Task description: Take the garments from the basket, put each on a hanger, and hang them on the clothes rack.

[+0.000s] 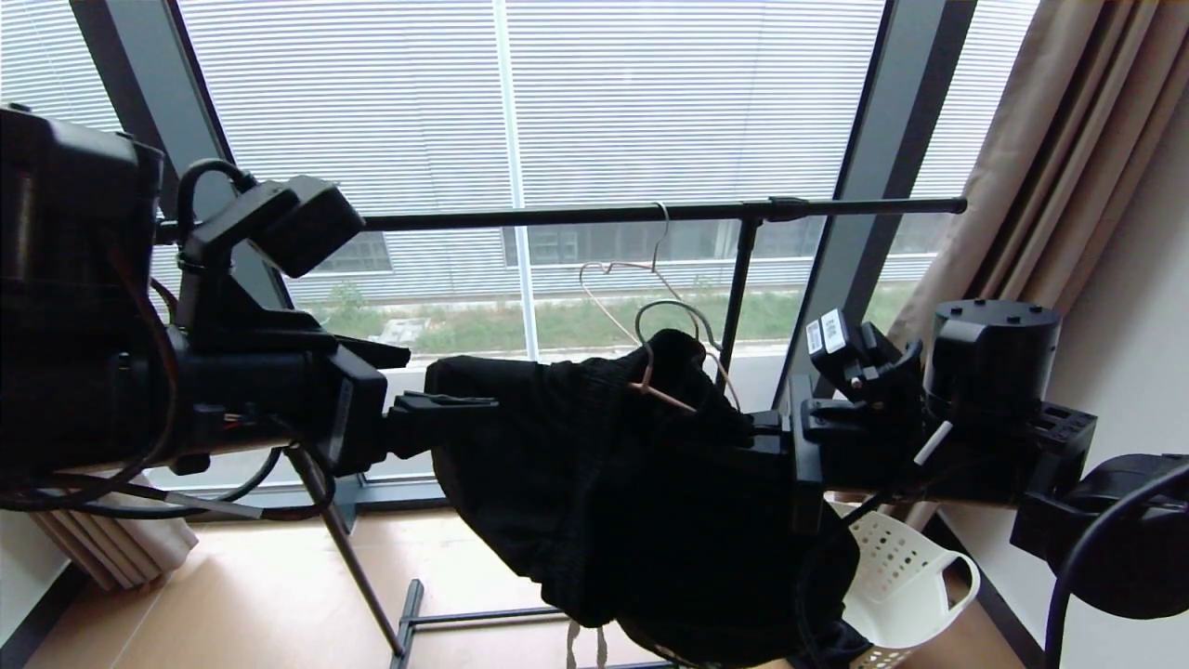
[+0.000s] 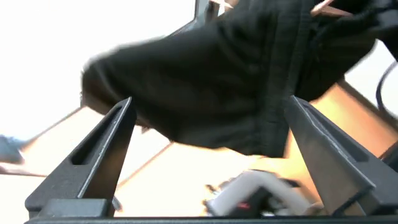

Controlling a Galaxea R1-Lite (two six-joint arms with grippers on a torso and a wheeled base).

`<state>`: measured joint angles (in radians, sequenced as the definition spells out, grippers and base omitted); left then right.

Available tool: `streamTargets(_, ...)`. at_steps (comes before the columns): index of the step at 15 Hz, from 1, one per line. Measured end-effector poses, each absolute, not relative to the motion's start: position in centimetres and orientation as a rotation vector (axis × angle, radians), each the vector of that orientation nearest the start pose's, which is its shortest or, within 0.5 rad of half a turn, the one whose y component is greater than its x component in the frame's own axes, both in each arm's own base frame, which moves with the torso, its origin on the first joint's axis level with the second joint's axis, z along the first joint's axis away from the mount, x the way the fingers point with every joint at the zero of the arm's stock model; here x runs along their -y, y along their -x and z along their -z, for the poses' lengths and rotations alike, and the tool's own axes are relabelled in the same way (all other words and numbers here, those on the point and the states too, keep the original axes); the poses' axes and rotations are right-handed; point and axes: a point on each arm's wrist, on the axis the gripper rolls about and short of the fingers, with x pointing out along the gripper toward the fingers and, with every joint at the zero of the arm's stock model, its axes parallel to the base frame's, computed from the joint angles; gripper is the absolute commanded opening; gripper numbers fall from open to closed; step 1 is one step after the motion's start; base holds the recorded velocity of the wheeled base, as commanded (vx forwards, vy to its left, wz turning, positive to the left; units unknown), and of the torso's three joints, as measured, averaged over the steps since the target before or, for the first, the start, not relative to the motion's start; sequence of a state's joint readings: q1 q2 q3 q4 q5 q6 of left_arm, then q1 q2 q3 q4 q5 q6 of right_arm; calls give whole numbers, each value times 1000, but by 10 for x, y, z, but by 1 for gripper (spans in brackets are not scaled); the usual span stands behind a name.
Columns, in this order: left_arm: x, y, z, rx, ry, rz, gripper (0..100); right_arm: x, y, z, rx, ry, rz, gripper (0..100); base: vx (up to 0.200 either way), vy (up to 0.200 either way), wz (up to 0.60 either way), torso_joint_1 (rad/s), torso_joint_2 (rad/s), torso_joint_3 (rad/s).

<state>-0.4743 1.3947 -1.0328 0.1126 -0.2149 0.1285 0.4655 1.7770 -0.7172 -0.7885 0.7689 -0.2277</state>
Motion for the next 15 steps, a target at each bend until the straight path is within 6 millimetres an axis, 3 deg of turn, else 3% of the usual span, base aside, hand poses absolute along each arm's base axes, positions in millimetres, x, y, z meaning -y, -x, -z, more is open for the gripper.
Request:
streamTargets(3,89,-207,-257,-355,-305,843,100,-152,-266,-141,-143,190,-1310,0,0,0,0,0,0,0)
streamTargets(6,80,-223,-242,-293,-443,978,100,-152,-264,-137,-158,189,-1317,0,0,0,0,0,0,0)
streamTargets(11,91,-254,-221,-215,-540,1074,100,-159,-256,-134,-167,189,-1355,0,0,0,0,0,0,0)
streamTargets(15,101,-261,-204,-202,-565,1178,100,-160,-251,-135,-161,185,-1389,0,0,0,0,0,0,0)
